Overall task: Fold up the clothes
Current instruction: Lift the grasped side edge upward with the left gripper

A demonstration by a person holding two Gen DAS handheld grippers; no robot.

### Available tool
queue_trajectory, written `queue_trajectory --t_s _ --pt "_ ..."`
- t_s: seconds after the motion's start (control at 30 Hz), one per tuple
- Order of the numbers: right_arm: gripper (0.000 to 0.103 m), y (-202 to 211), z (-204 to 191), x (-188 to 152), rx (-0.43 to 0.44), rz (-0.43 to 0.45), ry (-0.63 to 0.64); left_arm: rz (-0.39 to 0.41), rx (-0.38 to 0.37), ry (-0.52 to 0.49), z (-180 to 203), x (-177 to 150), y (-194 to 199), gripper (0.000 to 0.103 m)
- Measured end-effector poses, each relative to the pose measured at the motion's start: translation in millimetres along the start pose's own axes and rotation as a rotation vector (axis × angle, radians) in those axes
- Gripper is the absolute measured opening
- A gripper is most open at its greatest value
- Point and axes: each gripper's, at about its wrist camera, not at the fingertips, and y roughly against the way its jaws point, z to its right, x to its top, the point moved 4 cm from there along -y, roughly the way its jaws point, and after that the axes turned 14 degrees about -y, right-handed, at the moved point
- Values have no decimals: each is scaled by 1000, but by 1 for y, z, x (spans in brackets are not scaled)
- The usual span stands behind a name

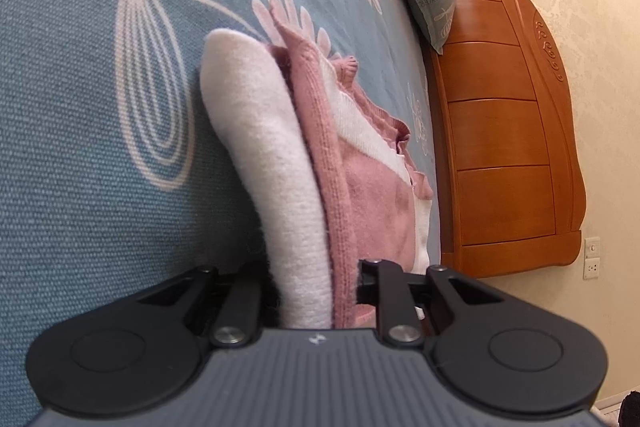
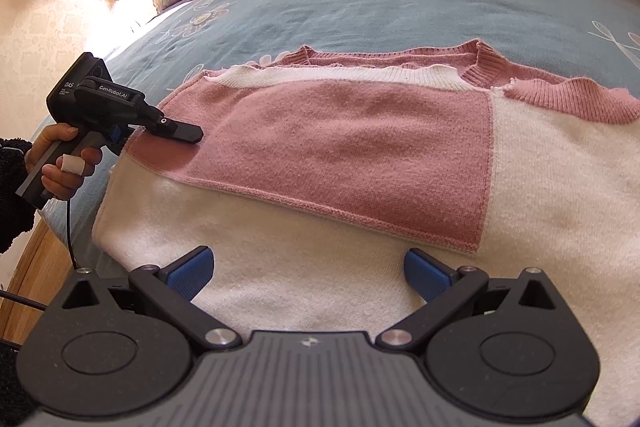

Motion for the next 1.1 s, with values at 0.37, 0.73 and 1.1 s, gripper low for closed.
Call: queue_trajectory --t_s 0.37,0.73,1.1 --pt "103 -2 -5 -2 -30 2 23 -27 7 -2 1 6 -8 19" --pt "103 -2 -6 -2 -35 7 32 4 44 -24 8 3 -8 19" --pt "103 -3 -7 -4 -42 15 45 29 77 -38 15 1 -7 18"
